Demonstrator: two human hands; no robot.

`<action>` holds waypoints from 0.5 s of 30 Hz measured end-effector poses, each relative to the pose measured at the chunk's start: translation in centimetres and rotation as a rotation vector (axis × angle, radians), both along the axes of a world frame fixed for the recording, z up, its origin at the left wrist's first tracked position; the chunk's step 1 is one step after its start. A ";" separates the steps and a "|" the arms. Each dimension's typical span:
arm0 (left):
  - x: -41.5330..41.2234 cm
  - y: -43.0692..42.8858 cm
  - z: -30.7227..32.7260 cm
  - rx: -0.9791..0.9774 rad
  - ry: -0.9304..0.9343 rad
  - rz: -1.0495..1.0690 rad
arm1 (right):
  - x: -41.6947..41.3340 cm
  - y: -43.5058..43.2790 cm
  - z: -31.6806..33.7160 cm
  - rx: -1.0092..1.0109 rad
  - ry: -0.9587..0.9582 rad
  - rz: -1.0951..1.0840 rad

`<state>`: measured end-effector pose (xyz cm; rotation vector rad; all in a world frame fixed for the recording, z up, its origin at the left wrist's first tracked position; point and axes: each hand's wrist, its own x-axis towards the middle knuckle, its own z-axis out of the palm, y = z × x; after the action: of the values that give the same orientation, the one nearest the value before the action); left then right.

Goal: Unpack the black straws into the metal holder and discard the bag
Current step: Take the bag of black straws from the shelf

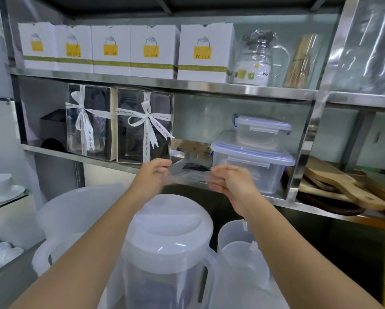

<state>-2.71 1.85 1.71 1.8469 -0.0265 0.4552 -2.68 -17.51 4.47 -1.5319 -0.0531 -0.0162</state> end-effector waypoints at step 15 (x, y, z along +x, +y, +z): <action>-5.9 -2.8 4.5 -0.022 -0.184 -0.151 | -9.0 -3.2 7.6 0.217 -0.249 0.153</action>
<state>-8.65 -0.99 6.25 1.7616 -0.2826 0.5163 -11.67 -20.67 12.09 -1.2988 -0.3557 -0.0876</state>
